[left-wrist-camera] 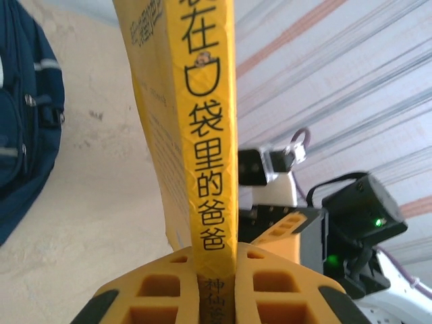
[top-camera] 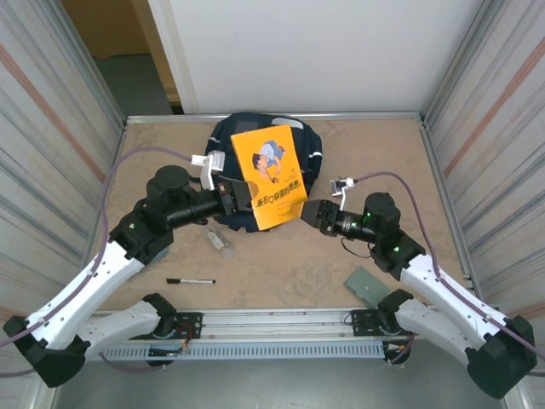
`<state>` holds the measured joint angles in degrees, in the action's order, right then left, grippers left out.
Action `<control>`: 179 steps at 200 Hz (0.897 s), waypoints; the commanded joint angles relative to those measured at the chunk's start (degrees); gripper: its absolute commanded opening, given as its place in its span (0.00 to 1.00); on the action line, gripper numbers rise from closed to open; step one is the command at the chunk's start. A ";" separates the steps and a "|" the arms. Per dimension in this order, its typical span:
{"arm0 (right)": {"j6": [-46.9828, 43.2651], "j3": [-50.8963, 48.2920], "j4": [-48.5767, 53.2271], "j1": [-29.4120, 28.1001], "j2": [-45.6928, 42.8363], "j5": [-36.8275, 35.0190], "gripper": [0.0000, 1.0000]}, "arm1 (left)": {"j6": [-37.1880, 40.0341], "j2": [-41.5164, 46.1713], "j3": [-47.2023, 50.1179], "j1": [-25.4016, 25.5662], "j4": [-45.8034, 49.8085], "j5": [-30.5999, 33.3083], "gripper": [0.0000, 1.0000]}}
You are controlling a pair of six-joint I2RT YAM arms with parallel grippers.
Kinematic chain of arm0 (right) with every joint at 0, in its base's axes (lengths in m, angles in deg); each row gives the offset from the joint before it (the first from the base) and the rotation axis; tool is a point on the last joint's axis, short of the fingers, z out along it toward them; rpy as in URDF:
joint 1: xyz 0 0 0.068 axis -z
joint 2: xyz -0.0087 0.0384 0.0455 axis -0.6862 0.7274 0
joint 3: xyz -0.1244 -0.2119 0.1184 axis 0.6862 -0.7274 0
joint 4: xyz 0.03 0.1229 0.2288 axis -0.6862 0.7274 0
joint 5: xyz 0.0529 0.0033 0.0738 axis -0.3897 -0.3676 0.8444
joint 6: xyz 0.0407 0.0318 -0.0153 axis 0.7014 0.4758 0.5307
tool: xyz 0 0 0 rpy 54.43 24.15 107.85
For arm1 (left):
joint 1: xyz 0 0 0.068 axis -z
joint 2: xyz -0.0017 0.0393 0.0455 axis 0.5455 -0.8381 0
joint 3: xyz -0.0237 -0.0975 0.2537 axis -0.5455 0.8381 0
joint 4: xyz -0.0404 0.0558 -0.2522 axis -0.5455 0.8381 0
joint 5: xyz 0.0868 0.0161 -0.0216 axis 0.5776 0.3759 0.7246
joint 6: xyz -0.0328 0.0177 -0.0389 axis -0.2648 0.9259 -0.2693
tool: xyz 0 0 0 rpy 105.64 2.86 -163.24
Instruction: Pack the student bag
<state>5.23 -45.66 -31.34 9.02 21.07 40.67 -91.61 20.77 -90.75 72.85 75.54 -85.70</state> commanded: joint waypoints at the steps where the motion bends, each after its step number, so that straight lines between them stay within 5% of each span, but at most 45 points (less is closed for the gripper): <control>1: 3.30 0.98 -1.11 -3.14 -0.66 -7.78 0.96 | -1.85 3.53 0.53 -0.21 -11.52 6.17 0.00; 48: 13.30 2.64 -10.16 -9.32 3.50 -21.94 0.96 | -9.36 -0.18 3.05 -0.11 -20.11 5.01 0.00; 82: 12.19 5.66 -19.69 -13.21 7.74 -26.27 0.96 | -16.97 -0.87 6.68 1.17 -21.78 11.55 0.00; 146: 11.30 7.49 -10.52 -16.27 7.18 -30.36 0.95 | -24.18 3.12 12.38 0.38 -19.58 20.76 0.00; 179: 7.96 8.20 -10.09 -21.28 7.53 -35.74 0.97 | -24.34 2.82 12.54 -0.72 -17.64 19.27 0.00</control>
<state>16.14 -40.96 -39.07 -9.55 29.53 8.94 -115.13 23.22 -78.05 72.74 58.20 -66.40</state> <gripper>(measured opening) 0.959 0.127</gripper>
